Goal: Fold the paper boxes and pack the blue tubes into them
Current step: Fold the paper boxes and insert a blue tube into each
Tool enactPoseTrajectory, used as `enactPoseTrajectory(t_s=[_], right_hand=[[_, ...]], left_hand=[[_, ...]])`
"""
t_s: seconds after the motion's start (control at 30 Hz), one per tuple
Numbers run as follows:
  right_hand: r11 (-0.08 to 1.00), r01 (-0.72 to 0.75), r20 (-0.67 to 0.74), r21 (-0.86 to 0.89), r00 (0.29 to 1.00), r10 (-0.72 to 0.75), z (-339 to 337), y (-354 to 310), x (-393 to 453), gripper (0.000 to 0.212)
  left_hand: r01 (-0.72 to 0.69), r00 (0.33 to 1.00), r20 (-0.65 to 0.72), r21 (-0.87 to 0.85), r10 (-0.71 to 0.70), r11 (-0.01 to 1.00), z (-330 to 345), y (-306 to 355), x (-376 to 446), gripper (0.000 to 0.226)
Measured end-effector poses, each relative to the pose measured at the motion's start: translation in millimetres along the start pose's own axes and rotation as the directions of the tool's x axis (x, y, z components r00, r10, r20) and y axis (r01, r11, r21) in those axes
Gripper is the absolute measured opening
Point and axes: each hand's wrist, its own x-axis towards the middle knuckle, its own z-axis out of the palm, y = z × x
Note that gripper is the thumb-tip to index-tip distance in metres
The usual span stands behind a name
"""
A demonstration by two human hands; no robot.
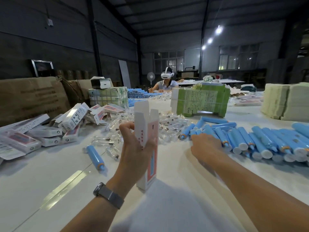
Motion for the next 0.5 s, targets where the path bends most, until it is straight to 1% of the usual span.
enactPoseTrajectory(t_s=[0.07, 0.17, 0.23, 0.3, 0.37, 0.4, 0.43, 0.5], right_hand=[[0.999, -0.007, -0.027, 0.036, 1.0, 0.008, 1.3, -1.2, 1.5, 0.032], [0.981, -0.02, -0.133, 0.192, 0.99, 0.046, -2.1, 9.5, 3.6, 0.029], [0.948, 0.011, -0.267, 0.317, 0.961, 0.078, -12.7, 17.2, 3.9, 0.026], [0.866, 0.125, -0.447, 0.485, 0.886, 0.122, -29.2, 20.7, 1.3, 0.025], [0.739, 0.293, -0.584, 0.606, 0.795, 0.164, -53.4, 20.2, -3.9, 0.022], [0.659, 0.365, -0.615, 0.658, 0.766, 0.19, -67.3, 18.3, -6.9, 0.019], [0.549, 0.424, -0.614, 0.72, 0.758, 0.22, -81.3, 15.6, -10.1, 0.015], [0.24, 0.493, -0.546, 0.836, 0.788, 0.284, -108.3, 9.1, -17.3, 0.008]], left_hand=[[-0.029, 0.999, 0.022, 0.005, 0.029, 1.0, -5.1, -0.8, -1.5, 0.042], [-0.013, 0.999, 0.053, 0.008, 0.012, 1.0, -11.2, -5.9, -3.0, 0.036], [0.009, 0.998, 0.061, -0.009, -0.009, 1.0, -12.0, -8.3, -3.0, 0.03], [0.017, 0.997, 0.071, -0.024, -0.015, 1.0, -11.7, -10.0, -2.2, 0.03], [0.032, 0.996, 0.085, -0.039, -0.029, 0.999, -11.1, -10.8, -1.9, 0.033], [0.041, 0.995, 0.09, -0.042, -0.037, 0.998, -10.9, -11.6, -1.8, 0.034], [0.042, 0.995, 0.094, -0.035, -0.039, 0.999, -10.3, -11.8, -1.9, 0.034], [0.026, 0.995, 0.099, -0.006, -0.026, 1.0, -9.2, -10.6, -3.1, 0.031]])
